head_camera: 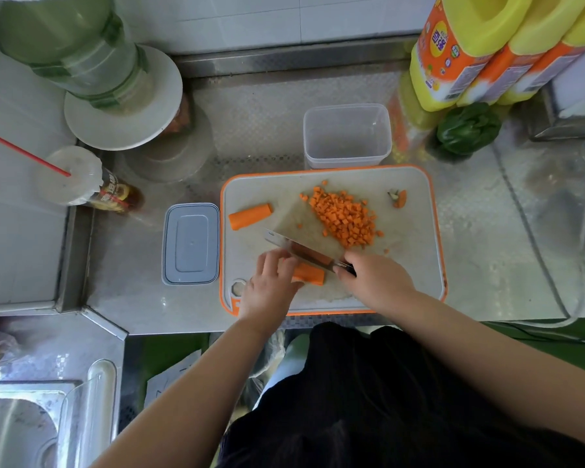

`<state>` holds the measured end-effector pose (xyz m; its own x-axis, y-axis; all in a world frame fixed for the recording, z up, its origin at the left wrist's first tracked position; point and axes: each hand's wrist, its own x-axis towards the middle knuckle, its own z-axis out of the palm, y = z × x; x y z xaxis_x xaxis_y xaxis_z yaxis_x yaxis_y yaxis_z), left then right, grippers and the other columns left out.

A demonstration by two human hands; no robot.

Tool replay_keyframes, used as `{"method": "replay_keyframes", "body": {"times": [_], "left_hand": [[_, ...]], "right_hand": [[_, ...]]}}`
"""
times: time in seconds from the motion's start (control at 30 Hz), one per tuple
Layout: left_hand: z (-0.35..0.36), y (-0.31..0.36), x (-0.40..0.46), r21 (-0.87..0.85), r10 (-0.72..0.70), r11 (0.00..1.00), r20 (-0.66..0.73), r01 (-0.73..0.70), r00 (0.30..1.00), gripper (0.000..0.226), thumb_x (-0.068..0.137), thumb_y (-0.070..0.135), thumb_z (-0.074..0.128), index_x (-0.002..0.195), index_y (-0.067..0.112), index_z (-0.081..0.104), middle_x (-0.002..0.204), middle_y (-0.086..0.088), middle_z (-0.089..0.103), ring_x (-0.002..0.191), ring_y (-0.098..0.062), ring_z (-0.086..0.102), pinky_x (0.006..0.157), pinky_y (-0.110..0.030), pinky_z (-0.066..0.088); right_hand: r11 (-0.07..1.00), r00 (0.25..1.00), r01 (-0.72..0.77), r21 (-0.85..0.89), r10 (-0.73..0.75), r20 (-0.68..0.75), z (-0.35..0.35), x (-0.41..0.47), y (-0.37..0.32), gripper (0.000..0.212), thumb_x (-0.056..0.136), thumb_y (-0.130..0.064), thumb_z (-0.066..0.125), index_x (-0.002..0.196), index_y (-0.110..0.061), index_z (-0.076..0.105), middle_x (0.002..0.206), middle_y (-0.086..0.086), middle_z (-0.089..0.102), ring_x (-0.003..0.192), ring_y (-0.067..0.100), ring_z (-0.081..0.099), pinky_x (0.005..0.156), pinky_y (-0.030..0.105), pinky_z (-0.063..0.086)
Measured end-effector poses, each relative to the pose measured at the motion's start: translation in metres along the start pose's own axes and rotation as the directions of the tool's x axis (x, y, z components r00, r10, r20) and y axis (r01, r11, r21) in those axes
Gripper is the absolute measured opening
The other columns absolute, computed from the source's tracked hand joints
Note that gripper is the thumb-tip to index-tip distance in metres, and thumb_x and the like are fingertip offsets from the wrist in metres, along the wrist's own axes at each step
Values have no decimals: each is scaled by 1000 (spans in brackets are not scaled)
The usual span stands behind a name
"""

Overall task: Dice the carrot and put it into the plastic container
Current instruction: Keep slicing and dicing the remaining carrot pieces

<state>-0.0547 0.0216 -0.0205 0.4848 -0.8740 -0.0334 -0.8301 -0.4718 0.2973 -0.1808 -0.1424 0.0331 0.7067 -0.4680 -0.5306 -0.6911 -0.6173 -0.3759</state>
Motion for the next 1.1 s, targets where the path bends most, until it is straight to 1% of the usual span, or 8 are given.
{"method": "replay_keyframes", "body": {"times": [0.27,0.43,0.53,0.67,0.73,0.8,0.97,1.1], "left_hand": [[22,-3,-11,-84,8,996,-174,-23,985,33,76,17,78,95,18,52,109,-3,48,99,-29,50,46,-37,51],[21,-5,-11,-6,146,989,-174,-150,974,27,74,7,78,93,17,61,105,2,54,97,-24,50,72,-37,52],[23,-4,-12,-20,161,986,-163,-166,973,30,74,5,67,100,18,58,107,3,54,95,-22,50,62,-34,53],[26,-7,-13,-36,152,987,-153,-159,976,26,75,3,74,96,15,65,103,-1,63,93,-23,54,62,-38,55],[25,-8,-11,-30,155,986,-163,-162,974,6,86,17,69,90,15,65,97,0,64,90,-22,56,62,-38,55],[26,-6,-8,-45,139,988,-188,-150,972,14,92,28,63,86,16,67,91,2,64,88,-21,58,62,-36,54],[28,1,-7,-103,52,992,-235,-78,971,15,92,22,59,82,17,69,85,4,63,83,-20,54,61,-34,51],[33,1,-8,-150,39,986,-243,-77,969,14,91,20,59,85,15,71,88,3,65,87,-21,56,63,-35,51]], "right_hand": [[998,997,3,-70,2,80,6,-4,-8,42,98,-50,37,85,-15,55,61,-1,51,53,19,48,47,29,33],[993,996,27,-113,-17,87,9,-3,-7,33,101,-40,38,76,-19,40,62,-2,44,61,22,48,48,30,30],[987,994,76,-141,-64,90,9,-4,-9,26,102,-35,36,84,-16,42,63,-2,44,58,20,45,48,30,29],[979,992,126,-161,-123,33,6,-12,-12,25,102,-30,36,88,-13,48,60,-2,42,53,18,42,47,31,28],[972,989,147,-183,-143,35,6,-17,-14,25,103,-29,36,84,-14,43,59,-2,40,52,19,40,46,31,25],[970,991,134,-204,-127,48,8,-19,-15,22,103,-24,38,82,-15,39,60,-1,39,51,18,37,45,31,24],[959,997,59,-277,-42,68,7,-20,-23,42,90,0,51,67,-17,21,61,-2,31,50,14,27,43,28,19],[960,993,50,-276,-17,120,3,-16,-32,26,83,11,50,89,-14,41,64,0,31,57,18,35,47,28,23]]}}
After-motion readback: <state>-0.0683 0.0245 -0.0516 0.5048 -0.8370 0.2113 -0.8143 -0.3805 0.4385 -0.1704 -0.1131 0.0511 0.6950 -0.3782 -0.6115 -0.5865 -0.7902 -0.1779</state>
